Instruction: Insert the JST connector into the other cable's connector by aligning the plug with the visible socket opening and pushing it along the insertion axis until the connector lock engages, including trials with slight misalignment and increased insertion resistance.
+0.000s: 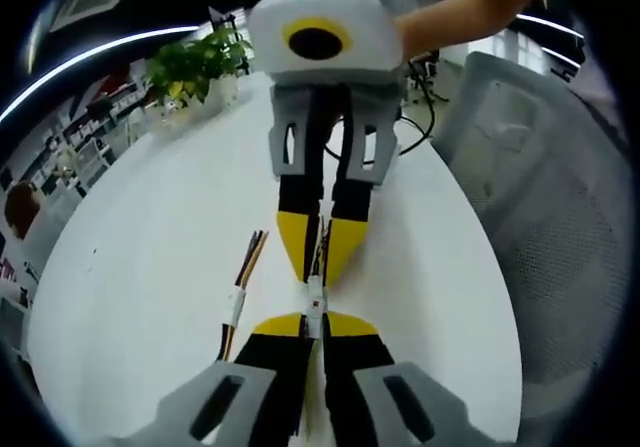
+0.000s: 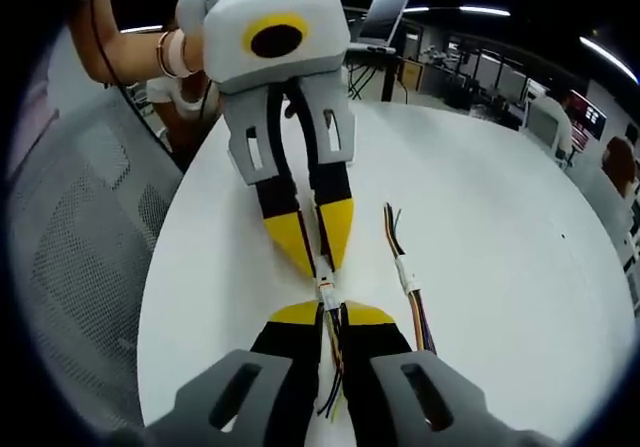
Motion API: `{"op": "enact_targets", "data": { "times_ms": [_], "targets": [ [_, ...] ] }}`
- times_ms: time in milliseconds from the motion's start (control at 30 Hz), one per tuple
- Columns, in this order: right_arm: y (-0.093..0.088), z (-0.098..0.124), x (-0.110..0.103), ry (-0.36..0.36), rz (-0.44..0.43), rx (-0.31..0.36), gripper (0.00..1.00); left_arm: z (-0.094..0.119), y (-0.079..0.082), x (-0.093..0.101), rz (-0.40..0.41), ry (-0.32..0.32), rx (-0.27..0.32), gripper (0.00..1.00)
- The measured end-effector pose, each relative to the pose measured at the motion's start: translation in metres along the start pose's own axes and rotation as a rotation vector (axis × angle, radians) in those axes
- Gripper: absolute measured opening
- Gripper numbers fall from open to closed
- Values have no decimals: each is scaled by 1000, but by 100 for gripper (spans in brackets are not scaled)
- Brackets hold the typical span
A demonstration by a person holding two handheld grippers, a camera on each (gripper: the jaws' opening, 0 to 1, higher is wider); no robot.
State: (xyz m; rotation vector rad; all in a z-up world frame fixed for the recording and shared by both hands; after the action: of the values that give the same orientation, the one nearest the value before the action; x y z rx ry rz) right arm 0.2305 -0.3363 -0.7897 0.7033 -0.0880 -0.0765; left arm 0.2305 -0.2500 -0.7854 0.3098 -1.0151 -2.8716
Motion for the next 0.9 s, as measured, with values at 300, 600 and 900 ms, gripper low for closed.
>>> {"op": "enact_targets", "data": {
  "times_ms": [300,600,900],
  "targets": [
    [0,-1,0,8,-11,-13,3,2,1,2,1,3,-6,0],
    [-2,-4,-1,14,-5,-34,3,0,1,2,-20,-5,-21,0],
    [3,-1,0,11,3,-31,3,-1,7,1,-40,6,-13,0]
  ]
}}
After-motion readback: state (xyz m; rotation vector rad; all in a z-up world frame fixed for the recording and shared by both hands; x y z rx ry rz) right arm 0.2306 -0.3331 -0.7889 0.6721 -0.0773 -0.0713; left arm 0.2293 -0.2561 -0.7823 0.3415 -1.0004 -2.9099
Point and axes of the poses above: the point that each gripper's makers call its tool centre point, and the gripper's own axes: z roughly backward along the fingers, x roughly to its right, y roughly out of its top, the point moved 6 cm from there along z, roughly backward along the fingers, and after that the axes turned 5 degrees about -x, right-handed, at the moved point
